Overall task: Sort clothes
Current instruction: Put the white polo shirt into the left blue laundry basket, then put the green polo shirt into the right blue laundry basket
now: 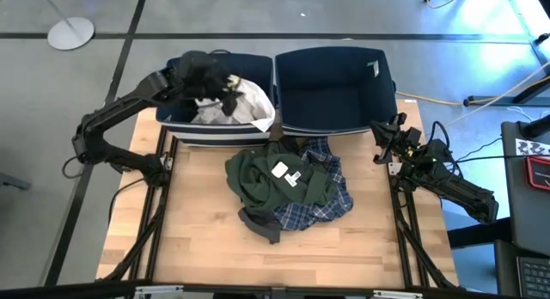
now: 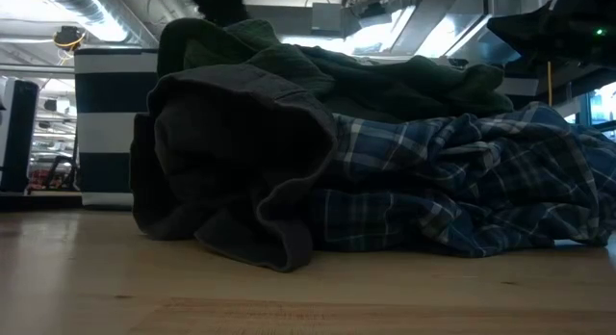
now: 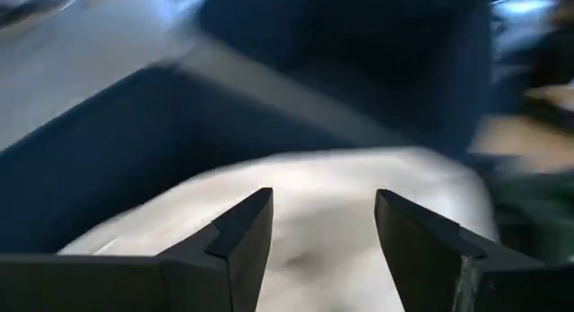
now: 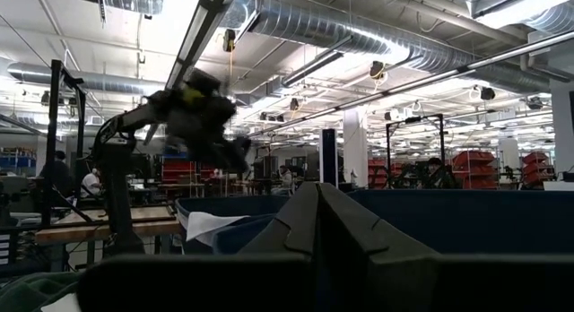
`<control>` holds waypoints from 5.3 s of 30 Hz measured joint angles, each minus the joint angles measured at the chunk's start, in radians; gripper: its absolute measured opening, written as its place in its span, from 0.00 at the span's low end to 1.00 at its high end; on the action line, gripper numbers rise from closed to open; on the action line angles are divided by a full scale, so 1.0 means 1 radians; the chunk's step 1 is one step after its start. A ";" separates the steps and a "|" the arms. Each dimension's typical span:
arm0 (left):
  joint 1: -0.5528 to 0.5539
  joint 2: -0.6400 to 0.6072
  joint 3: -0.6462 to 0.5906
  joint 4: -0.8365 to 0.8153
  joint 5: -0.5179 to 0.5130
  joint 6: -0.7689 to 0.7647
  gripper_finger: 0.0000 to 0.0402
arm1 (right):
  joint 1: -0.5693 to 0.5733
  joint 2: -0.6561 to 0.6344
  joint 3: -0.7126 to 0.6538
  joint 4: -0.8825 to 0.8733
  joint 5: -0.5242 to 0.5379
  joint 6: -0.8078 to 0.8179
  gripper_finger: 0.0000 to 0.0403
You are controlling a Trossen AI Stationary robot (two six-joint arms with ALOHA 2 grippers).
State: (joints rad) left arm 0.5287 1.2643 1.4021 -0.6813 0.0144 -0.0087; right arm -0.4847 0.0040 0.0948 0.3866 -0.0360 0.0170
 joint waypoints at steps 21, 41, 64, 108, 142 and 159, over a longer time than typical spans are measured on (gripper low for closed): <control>-0.597 0.220 0.000 0.004 -0.811 0.488 0.45 | 0.000 0.000 0.000 -0.005 0.000 0.003 0.05; -0.619 0.378 0.000 0.022 -1.147 0.664 0.45 | 0.000 0.000 0.000 -0.009 0.000 0.003 0.05; -0.563 0.341 0.000 0.133 -1.029 0.585 0.09 | 0.000 0.000 0.000 -0.015 0.000 0.001 0.05; -0.490 -0.140 -0.006 -0.151 -0.489 0.027 0.46 | 0.001 0.007 0.000 0.083 -0.328 0.090 0.12; -0.721 -0.421 -0.755 0.779 -0.534 0.221 0.46 | 0.556 0.979 0.983 -0.444 -0.105 0.033 0.66; -0.724 -0.424 -0.753 0.692 -0.515 0.132 0.46 | 0.839 1.356 1.027 -0.742 0.385 -0.017 0.66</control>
State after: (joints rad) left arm -0.1955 0.8402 0.6487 0.0107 -0.5007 0.1229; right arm 0.3542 1.3596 1.1213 -0.3556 0.3493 -0.0002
